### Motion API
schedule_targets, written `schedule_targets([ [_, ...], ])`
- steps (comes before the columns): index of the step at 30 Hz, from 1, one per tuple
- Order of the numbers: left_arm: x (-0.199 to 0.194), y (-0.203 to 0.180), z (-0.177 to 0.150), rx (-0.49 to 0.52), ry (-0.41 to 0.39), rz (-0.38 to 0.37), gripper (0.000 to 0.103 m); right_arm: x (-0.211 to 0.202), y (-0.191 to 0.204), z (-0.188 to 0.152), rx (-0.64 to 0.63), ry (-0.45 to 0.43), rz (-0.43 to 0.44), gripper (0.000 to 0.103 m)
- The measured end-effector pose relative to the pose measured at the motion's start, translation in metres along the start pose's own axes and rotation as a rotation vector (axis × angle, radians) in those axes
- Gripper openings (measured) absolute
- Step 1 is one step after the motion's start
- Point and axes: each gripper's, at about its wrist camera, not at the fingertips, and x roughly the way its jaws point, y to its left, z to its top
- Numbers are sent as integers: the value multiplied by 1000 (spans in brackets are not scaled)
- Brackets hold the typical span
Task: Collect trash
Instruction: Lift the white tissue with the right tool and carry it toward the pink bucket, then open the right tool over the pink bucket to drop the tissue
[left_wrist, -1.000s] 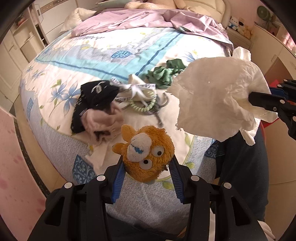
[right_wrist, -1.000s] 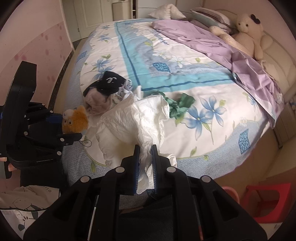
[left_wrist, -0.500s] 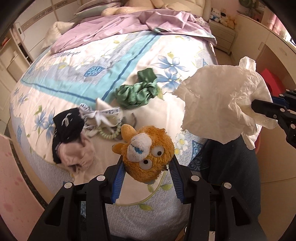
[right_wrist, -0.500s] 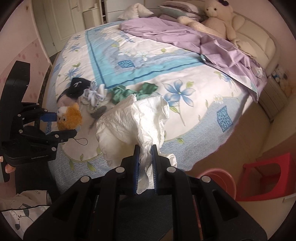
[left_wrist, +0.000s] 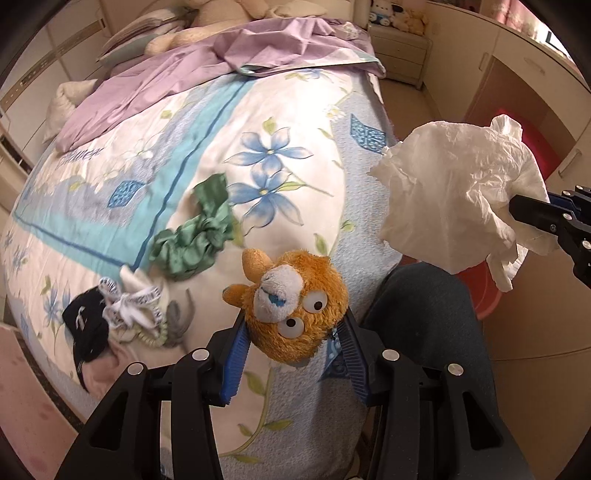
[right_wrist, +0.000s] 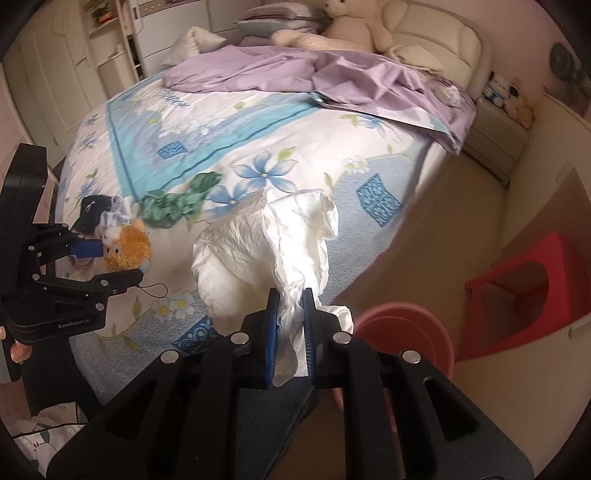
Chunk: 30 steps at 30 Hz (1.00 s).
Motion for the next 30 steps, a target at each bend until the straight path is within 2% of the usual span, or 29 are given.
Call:
schedule_targets([
  [7, 8, -38, 28, 78, -4, -28, 48, 1, -36, -14, 87, -1, -42, 12],
  [14, 17, -91, 48, 169, -2, -66, 48, -4, -76, -37, 191, 0, -138, 12],
  [23, 34, -164, 61, 289, 18, -112, 49, -10, -130, -75, 340, 14, -207, 12],
  [30, 55, -222, 67, 381, 43, -137, 49, -14, -162, -103, 401, 25, -271, 12],
])
